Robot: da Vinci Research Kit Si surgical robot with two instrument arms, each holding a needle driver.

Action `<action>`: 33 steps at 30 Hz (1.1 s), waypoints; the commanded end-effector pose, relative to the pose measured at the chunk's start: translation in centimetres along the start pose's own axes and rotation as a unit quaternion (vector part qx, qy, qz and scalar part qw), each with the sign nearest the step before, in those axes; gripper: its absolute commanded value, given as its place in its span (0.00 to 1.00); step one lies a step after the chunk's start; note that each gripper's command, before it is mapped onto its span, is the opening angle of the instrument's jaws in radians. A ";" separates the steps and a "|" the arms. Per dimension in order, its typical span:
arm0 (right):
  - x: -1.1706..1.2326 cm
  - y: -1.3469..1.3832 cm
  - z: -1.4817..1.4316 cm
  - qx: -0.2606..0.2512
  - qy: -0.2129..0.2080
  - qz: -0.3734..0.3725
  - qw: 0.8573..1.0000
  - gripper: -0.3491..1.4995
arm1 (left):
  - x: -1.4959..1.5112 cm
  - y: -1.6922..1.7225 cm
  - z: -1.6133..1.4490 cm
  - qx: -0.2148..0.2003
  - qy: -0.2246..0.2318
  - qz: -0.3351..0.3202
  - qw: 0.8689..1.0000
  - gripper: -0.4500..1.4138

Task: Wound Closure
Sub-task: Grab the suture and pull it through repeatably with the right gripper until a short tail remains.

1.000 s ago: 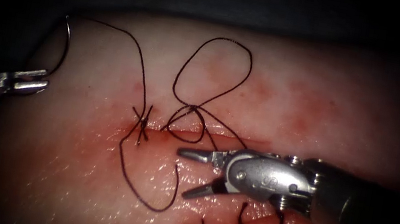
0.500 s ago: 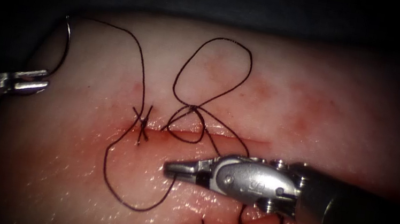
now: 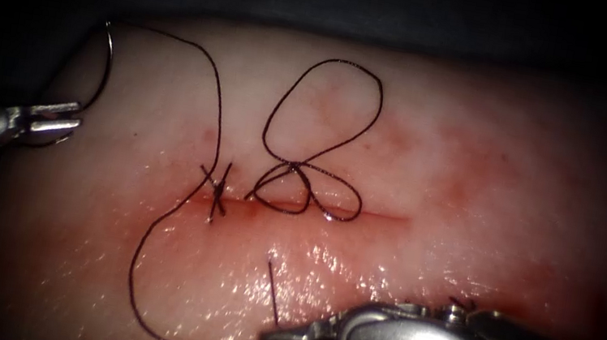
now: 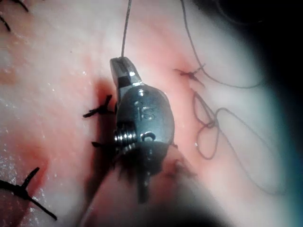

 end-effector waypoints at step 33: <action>-0.06 0.61 -0.03 -0.032 0.125 -0.043 0.991 0.94 | -0.04 -0.05 0.12 0.000 0.001 -0.002 1.000 0.00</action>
